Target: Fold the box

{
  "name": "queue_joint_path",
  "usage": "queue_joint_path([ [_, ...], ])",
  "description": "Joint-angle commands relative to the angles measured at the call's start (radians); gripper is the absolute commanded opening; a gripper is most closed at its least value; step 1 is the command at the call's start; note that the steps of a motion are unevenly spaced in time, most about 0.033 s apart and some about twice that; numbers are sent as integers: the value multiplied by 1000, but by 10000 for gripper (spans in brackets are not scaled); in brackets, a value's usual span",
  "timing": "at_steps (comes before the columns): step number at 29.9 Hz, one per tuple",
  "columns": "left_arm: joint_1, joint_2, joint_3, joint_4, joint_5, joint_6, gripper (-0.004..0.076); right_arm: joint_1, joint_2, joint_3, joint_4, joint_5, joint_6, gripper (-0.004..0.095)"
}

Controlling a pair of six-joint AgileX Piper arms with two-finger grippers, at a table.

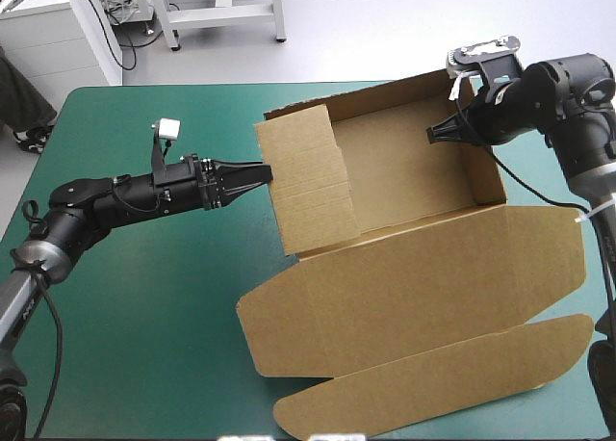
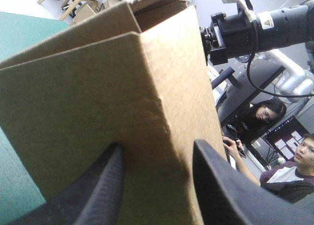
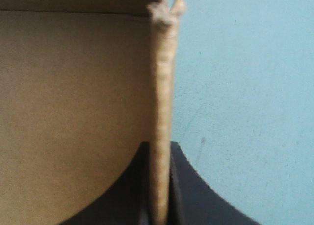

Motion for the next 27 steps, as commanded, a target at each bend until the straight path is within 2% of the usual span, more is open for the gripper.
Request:
queue_joint_path([
  [1,-5,-33,-37,-50,116,-36,321,-2,-38,-25,19,-53,3,-19],
  [4,-5,-33,-42,25,81,-97,321,-2,-38,-25,23,-53,6,-18],
  [8,-5,-33,-70,129,-26,-204,321,4,-38,-25,28,-53,13,-18],
  [13,-16,-33,-121,213,-76,-301,321,54,-17,-25,-7,-62,62,-17],
  [17,-90,-33,-166,317,-200,-388,321,124,3,-25,-26,-109,84,-16],
  [20,-179,-33,-188,461,-335,-474,321,168,16,-25,-46,-145,100,-16],
  [24,-262,-33,-210,666,-442,-632,321,199,27,-25,-72,-150,123,-16],
  [27,-281,-33,-216,757,-479,-734,321,199,31,-25,-60,-148,130,-16],
])
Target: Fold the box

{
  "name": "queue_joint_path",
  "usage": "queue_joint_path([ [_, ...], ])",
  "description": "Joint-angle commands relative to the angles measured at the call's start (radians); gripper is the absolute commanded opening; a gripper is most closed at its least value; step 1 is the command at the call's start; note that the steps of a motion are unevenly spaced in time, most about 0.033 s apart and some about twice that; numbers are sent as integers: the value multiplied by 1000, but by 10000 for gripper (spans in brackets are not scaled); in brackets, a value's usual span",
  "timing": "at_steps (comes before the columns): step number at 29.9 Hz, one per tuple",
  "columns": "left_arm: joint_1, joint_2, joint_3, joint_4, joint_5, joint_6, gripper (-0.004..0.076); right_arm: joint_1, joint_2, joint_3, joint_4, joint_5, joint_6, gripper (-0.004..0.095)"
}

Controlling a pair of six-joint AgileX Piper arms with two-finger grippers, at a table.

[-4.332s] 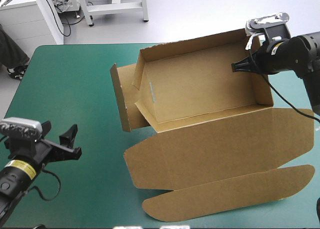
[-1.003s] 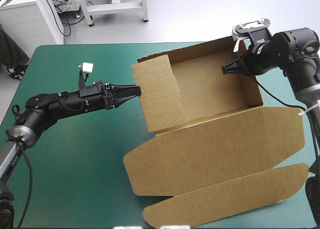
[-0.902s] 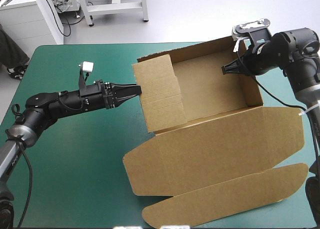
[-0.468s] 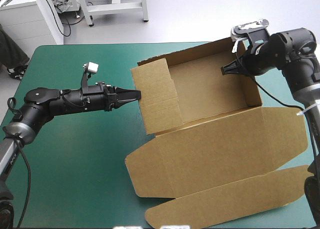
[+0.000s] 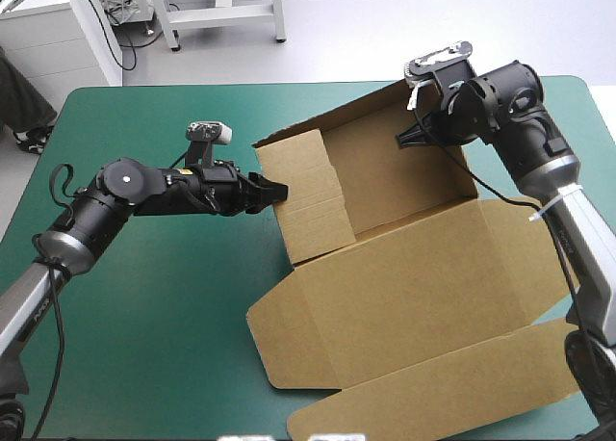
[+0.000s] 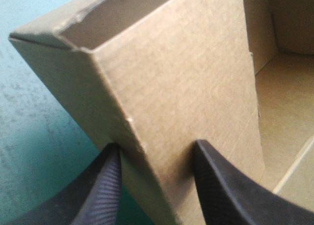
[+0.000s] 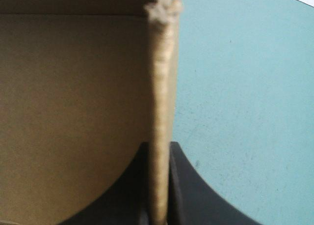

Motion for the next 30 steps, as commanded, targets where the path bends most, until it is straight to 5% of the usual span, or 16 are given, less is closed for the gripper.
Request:
queue_joint_path([
  [1,-35,-33,-43,9,-76,-94,321,28,-41,-29,140,-65,25,-16],
  [8,-35,-33,-43,22,-52,-85,326,28,-41,-29,140,-62,25,-16],
  [14,-35,-33,-41,3,-51,-46,445,28,-41,-29,164,-62,17,-16],
  [20,-35,-33,-41,-49,-85,-64,458,28,-41,-29,178,-62,15,-16],
  [30,-35,-33,-41,256,-130,-466,445,67,-41,-29,182,-129,59,-16],
])
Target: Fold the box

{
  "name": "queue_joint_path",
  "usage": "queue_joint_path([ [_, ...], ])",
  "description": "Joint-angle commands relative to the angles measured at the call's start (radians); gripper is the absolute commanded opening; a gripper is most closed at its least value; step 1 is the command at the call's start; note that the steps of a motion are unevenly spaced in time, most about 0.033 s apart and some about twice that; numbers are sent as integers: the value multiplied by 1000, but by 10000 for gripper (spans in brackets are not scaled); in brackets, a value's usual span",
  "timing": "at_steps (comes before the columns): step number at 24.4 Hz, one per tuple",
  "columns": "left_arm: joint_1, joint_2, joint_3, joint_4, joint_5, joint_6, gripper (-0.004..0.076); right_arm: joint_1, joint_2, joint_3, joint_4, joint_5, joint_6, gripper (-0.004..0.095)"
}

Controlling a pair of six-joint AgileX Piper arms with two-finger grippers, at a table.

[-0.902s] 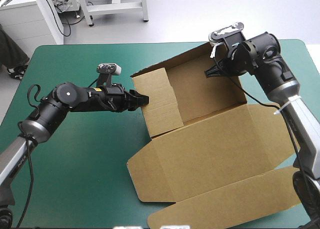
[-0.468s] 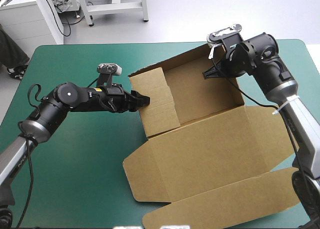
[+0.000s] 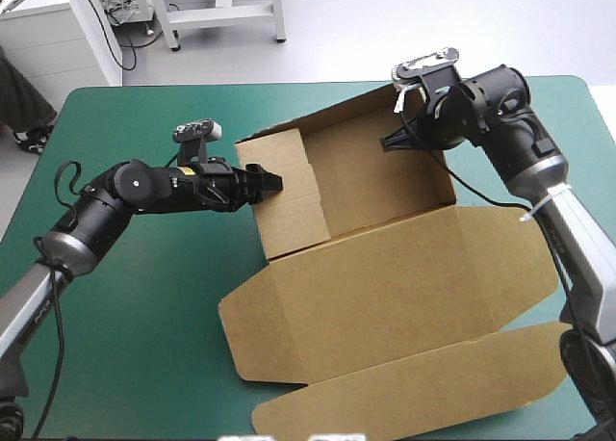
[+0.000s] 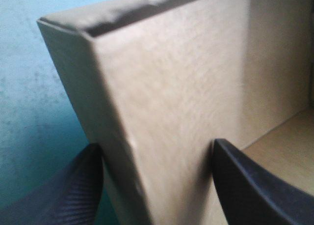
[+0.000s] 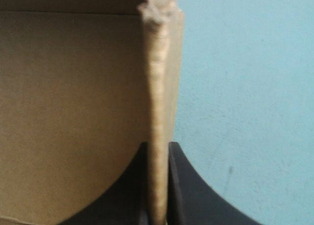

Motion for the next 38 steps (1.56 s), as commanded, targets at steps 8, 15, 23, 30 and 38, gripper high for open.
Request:
queue_joint_path([
  [8,-10,-32,-32,51,-59,-134,377,87,-52,-33,121,-157,57,-16],
  [15,-14,-30,-32,54,-75,-50,-8,87,-48,-33,144,-168,81,-16],
  [23,-72,-28,-32,446,-165,-344,-8,87,45,-33,144,-120,125,-16],
  [30,-72,156,-189,550,-24,-438,-8,87,158,-33,129,-93,139,-17],
  [38,-72,328,-326,547,47,-439,-8,74,275,-33,90,-87,136,-19],
])
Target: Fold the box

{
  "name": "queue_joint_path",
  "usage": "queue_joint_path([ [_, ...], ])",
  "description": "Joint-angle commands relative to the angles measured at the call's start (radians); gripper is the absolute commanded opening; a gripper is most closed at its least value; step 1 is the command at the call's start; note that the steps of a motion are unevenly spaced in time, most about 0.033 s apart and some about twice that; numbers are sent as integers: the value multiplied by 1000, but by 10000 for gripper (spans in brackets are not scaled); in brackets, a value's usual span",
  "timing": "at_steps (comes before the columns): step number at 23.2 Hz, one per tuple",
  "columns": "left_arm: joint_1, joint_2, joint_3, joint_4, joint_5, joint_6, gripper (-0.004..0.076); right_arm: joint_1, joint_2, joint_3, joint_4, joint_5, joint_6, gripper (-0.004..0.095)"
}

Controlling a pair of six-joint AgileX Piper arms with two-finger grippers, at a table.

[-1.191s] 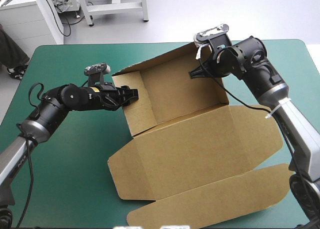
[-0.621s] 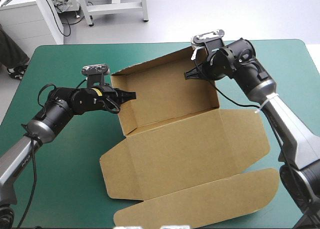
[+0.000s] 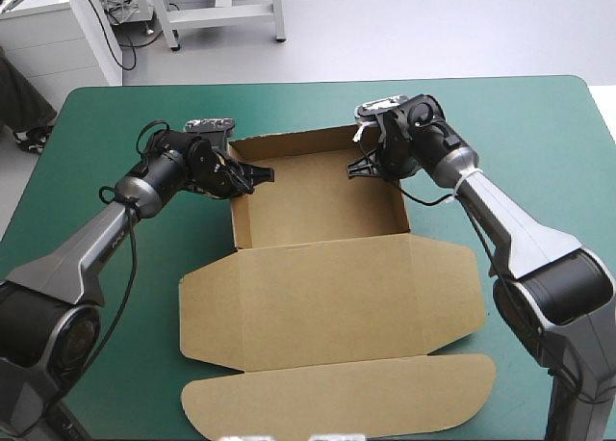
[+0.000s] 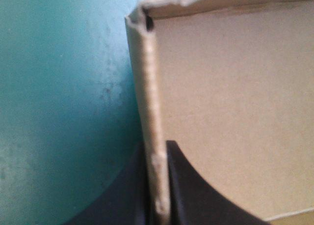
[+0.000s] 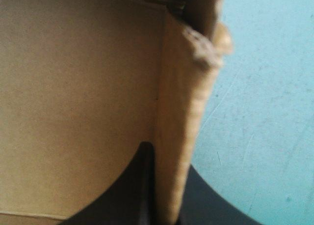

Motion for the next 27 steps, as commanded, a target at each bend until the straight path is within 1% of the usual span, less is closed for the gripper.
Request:
queue_joint_path([
  [1,-24,0,-50,-87,-101,20,-8,12,-1,-32,100,-64,-30,-19],
  [6,-24,83,-52,-117,-91,20,-8,-42,72,-32,144,-79,-37,-20],
  [11,-24,129,-56,-127,-79,20,-8,-112,76,-32,190,-105,-44,-20],
  [15,-24,131,-56,-154,-106,20,-8,-153,76,-32,224,-91,-44,-20],
  [17,-24,131,-56,-152,-91,26,-6,-157,76,-32,220,-51,-61,-13],
  [19,-24,131,-56,-147,-66,53,1,-157,76,-32,220,-12,-103,52],
  [22,-22,126,-56,-149,-31,81,43,-162,76,-35,232,23,-125,209],
  [23,-22,125,-56,-149,-21,91,85,-162,76,-44,230,54,-125,314],
  [25,-22,124,-67,-151,9,91,141,-162,76,-60,225,82,-133,414],
  [27,-22,124,-86,-151,39,93,193,-162,76,-77,225,109,-156,454],
])
